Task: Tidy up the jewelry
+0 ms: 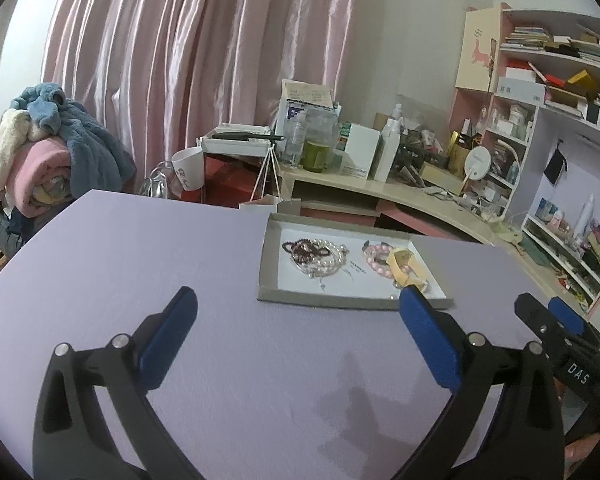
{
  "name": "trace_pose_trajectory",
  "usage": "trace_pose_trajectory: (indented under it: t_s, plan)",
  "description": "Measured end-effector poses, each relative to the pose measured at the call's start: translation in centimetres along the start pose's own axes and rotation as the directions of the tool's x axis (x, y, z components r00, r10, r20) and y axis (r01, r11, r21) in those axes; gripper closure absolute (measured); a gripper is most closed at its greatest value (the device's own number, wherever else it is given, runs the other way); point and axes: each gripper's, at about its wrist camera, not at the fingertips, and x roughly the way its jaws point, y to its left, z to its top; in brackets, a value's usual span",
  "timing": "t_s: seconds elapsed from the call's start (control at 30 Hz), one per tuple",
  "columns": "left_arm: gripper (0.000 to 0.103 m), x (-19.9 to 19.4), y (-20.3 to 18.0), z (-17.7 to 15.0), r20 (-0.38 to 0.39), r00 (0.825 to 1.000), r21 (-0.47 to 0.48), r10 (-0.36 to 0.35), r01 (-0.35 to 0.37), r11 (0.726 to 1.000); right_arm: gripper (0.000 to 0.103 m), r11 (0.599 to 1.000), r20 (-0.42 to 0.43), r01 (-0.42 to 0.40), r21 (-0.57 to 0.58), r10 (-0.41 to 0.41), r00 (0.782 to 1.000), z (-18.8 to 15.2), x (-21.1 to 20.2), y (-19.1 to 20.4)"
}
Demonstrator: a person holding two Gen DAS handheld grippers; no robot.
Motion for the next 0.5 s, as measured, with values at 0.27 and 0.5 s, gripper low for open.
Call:
trace_pose_trajectory:
  t_s: [0.27, 0.5]
  plan:
    - [0.002, 0.6, 0.1, -1.2, 0.002, 0.999, 0.047, -0.045, 0.044, 0.998, 0.001, 0.999, 0.037, -0.029, -0.022, 0.030, 0.999, -0.8, 0.1, 1.3]
    - [0.002, 1.4, 0.9, -1.0, 0.004, 0.995, 0.031, -0.102, 0.102, 0.994, 0.001, 0.999, 0.036, -0.032, -0.015, 0.033, 0.999, -1.0, 0.7, 1.5]
